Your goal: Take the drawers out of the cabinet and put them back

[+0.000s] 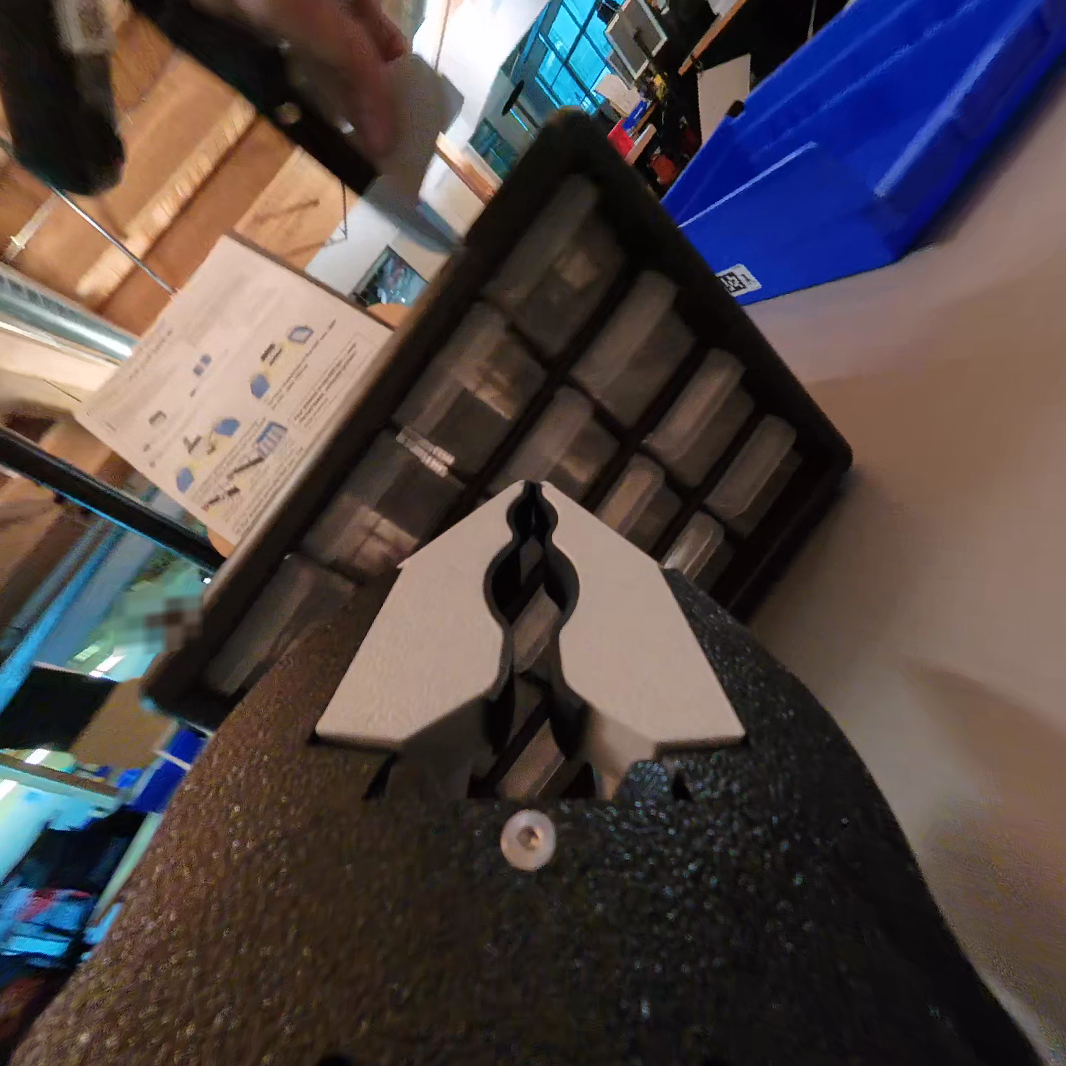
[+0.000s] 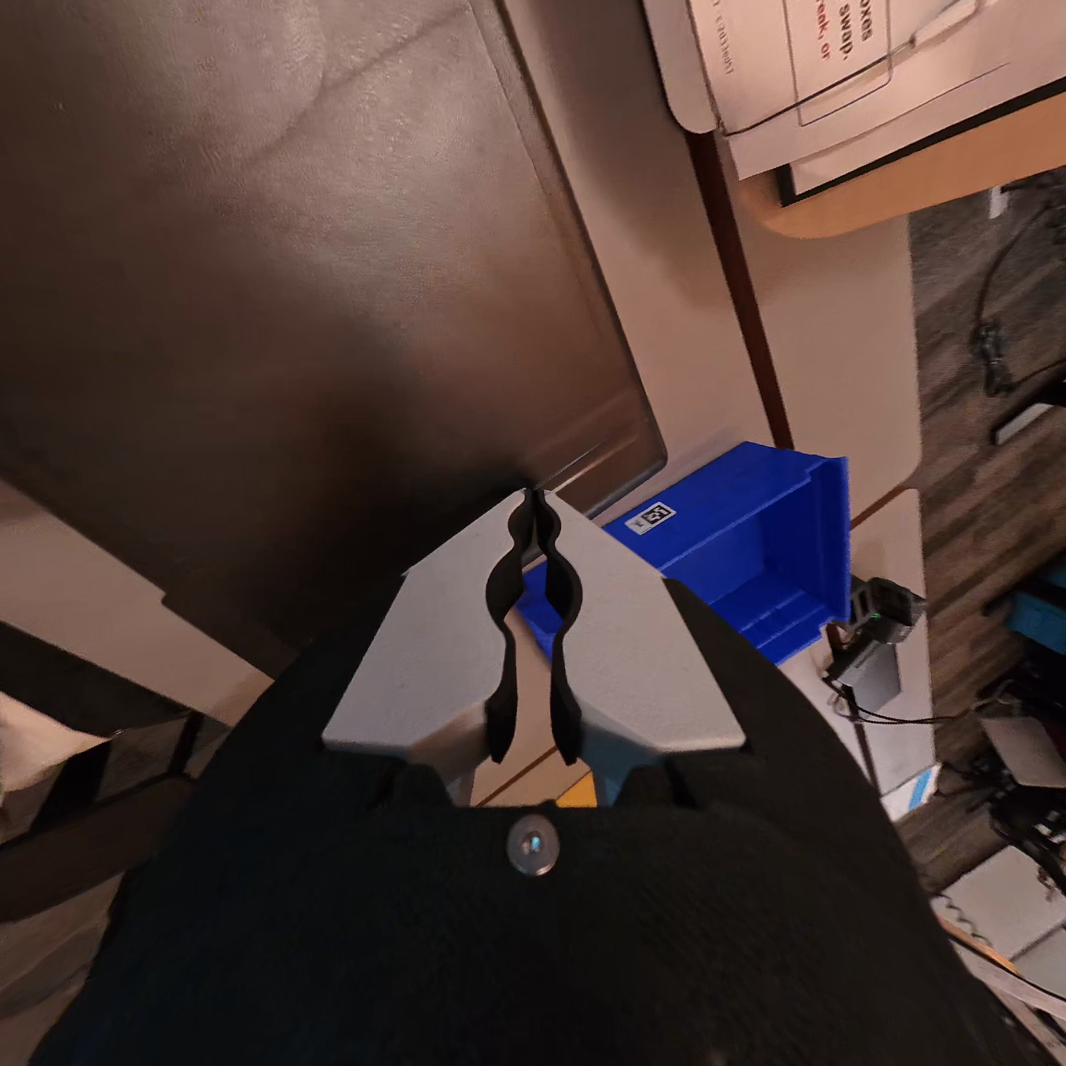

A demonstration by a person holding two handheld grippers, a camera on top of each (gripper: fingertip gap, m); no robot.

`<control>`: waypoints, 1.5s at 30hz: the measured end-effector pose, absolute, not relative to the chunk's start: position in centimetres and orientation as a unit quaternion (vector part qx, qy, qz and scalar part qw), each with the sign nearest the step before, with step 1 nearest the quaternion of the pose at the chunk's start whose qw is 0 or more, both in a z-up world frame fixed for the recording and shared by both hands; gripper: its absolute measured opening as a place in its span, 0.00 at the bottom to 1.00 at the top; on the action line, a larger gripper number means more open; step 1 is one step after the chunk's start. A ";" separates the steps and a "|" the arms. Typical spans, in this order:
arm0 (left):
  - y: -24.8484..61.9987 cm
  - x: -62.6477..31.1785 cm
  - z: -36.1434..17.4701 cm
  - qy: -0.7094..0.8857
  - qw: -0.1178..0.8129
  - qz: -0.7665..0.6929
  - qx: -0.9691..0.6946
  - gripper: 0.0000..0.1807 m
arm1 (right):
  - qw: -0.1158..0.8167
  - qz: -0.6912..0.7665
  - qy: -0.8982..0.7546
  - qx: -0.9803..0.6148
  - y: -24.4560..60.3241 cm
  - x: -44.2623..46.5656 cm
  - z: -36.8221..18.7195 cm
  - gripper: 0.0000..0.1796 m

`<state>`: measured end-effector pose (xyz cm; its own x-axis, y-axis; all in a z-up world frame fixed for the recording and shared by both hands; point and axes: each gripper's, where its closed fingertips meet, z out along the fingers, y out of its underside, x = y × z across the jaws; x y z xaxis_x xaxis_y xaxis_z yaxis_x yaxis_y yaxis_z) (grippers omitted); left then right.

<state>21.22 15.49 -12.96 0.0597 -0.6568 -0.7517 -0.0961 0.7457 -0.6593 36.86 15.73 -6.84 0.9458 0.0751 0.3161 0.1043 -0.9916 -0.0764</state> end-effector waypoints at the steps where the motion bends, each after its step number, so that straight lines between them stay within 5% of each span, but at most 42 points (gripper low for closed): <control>1: 16.3 20.6 -12.2 0.650 0.661 -0.224 -0.301 0.00 | 0.050 -0.170 -0.050 -0.983 15.7 36.9 -6.8 0.00; 6: 20.2 17.7 -7.4 0.638 0.620 -0.292 -0.352 0.00 | 0.107 -0.275 -0.087 -0.952 16.4 37.8 -6.5 0.00; 8: 21.9 17.0 -6.0 0.638 0.595 -0.312 -0.376 0.00 | 0.159 -0.403 -0.077 -0.898 16.5 39.3 -4.1 0.34; 9: 22.8 16.7 -5.2 0.633 0.592 -0.319 -0.384 0.00 | 0.188 -0.461 -0.075 -0.864 15.9 39.4 -2.3 0.42; 13: 26.2 15.6 -1.9 0.616 0.609 -0.313 -0.390 0.00 | 0.378 -0.586 -0.035 -0.716 12.8 35.4 4.1 0.48; 16: 28.1 15.6 -0.3 0.617 0.618 -0.292 -0.389 0.05 | 0.453 -0.578 -0.015 -0.678 10.6 31.5 3.3 0.56; 23: 30.8 18.7 -0.1 0.690 0.570 -0.226 -0.385 0.10 | 0.549 -0.392 -0.026 -0.738 13.8 19.8 -7.3 0.59; 27: 30.7 21.1 -0.8 0.774 0.476 -0.192 -0.371 0.00 | 0.641 -0.235 0.003 -0.731 17.4 13.3 -10.7 0.56; 38: 32.7 24.6 -4.3 0.900 0.261 -0.061 -0.343 0.00 | 0.715 0.026 0.111 -0.690 21.5 9.1 -13.9 0.35; 45: 33.2 25.8 -6.8 0.914 0.174 -0.089 -0.356 0.00 | 0.707 0.078 0.154 -0.686 21.6 10.5 -15.7 0.34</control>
